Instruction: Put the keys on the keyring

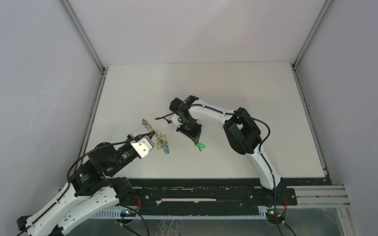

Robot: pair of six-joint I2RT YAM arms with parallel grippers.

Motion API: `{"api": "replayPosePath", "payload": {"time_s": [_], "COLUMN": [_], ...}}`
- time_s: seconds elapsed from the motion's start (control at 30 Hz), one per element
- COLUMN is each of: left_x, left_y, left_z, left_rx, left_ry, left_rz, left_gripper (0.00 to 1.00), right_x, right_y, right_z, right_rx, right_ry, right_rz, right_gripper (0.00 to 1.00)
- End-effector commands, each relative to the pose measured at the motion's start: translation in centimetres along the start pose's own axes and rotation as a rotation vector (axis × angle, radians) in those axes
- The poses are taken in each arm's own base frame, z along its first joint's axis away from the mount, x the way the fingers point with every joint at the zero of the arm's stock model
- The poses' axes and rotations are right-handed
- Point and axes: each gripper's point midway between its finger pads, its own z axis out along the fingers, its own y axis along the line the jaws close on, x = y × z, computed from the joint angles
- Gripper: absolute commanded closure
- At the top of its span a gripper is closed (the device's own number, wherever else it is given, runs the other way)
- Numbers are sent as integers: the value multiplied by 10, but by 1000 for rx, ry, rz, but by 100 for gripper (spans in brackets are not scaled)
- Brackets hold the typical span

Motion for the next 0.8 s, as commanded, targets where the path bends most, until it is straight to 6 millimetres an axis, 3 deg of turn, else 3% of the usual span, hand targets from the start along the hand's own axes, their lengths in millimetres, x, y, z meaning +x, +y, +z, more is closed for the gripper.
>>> {"api": "replayPosePath", "payload": {"time_s": [0.0, 0.33, 0.77], "left_x": [-16, -25, -77], "left_y": [6, 0, -3], "left_z": [2, 0, 0], "left_rx": [-24, 22, 134], "left_ry": [-63, -108, -213], "left_rz": [-22, -16, -21], "left_gripper": [100, 100, 100], "right_x": [-15, -15, -11], "right_y": [1, 14, 36], "right_z": [-28, -86, -195], "right_rx": [31, 51, 36], "right_ry": [-116, -452, -997], "right_rz": [-41, -151, -298], "right_gripper": [100, 100, 100]}}
